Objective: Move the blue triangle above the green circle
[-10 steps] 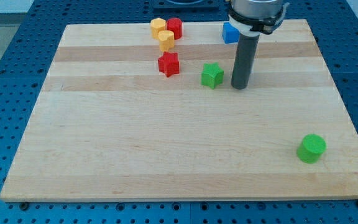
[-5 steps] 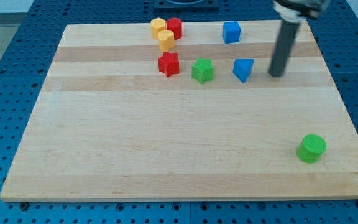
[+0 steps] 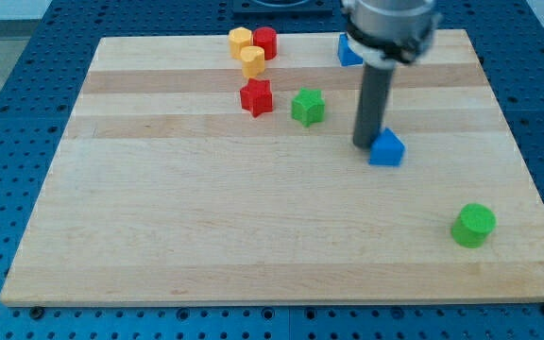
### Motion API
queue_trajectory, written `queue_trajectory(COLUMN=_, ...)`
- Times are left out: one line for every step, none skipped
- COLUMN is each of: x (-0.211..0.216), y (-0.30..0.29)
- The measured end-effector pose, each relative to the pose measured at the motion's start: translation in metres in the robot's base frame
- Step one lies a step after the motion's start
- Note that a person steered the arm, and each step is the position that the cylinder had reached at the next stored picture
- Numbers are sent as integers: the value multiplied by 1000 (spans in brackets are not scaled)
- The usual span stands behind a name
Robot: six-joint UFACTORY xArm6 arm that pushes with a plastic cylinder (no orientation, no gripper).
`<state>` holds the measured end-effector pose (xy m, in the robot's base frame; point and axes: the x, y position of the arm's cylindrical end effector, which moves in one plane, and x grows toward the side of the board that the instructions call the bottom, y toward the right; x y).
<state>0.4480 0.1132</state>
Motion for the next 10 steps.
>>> queue_trajectory(x=12, y=5)
queue_trajectory(x=-7, y=-11)
queue_trajectory(x=-20, y=-4)
queue_trajectory(x=14, y=31)
queue_trajectory(x=28, y=54)
queue_trajectory(x=30, y=62)
queue_trajectory(x=46, y=76)
queue_trajectory(x=40, y=69)
queue_trajectory(x=-1, y=15)
queue_trajectory(x=-56, y=-42)
